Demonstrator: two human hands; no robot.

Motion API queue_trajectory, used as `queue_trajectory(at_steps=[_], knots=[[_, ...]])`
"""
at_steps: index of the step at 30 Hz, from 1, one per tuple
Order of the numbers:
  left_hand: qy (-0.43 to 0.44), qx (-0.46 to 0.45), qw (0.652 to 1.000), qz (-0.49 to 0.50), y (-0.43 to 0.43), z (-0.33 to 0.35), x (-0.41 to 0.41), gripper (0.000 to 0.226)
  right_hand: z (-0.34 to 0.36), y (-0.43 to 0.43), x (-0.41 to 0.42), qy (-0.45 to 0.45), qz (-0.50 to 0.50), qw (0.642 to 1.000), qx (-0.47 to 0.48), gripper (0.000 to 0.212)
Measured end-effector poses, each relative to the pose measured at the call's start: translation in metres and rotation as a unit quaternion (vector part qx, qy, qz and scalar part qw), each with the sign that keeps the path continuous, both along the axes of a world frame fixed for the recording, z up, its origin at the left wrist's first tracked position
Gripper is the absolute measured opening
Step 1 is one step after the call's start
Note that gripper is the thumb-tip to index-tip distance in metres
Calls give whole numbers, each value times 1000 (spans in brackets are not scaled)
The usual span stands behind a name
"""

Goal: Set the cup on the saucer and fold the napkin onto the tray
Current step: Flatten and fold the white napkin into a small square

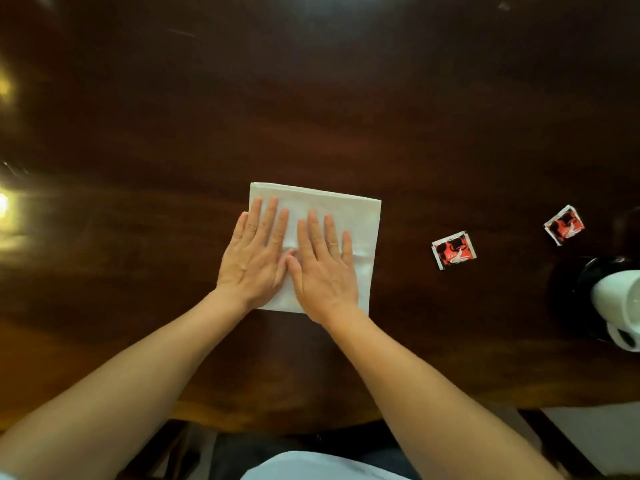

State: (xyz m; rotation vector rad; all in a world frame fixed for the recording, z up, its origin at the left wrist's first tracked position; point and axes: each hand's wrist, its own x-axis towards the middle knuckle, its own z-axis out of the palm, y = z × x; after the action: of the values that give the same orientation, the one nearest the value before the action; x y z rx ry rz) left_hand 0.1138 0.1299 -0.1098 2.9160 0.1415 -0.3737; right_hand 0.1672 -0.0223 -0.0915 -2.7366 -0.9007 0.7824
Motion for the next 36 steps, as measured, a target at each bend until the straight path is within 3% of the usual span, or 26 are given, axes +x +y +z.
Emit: queue_trajectory(at_steps=[5,10,14,18,22,26,36], knots=[[4,21,1000,17,1,-1,2,79,-20,-32,13,-84,18,996,-36,75],[27,20,999,2,9,8,5,83,-12,-65,47,-83,41,993,-76,76],[28,4,998,-56,35,20,6,89,6,-73,65,-63,73,995,-36,80],[-54,-42,997,-39,59,24,-7,63,12,-89,60,-82,-15,996,23,71],[-88,-81,992,33,63,18,-14,54,6,-99,54,-55,-116,989,72,52],[-114,-121,984,60,63,17,-12,43,4,-102,53,-61,-142,981,116,34],[-122,-147,975,116,58,18,-10,26,4,-98,52,-74,-173,972,140,19]])
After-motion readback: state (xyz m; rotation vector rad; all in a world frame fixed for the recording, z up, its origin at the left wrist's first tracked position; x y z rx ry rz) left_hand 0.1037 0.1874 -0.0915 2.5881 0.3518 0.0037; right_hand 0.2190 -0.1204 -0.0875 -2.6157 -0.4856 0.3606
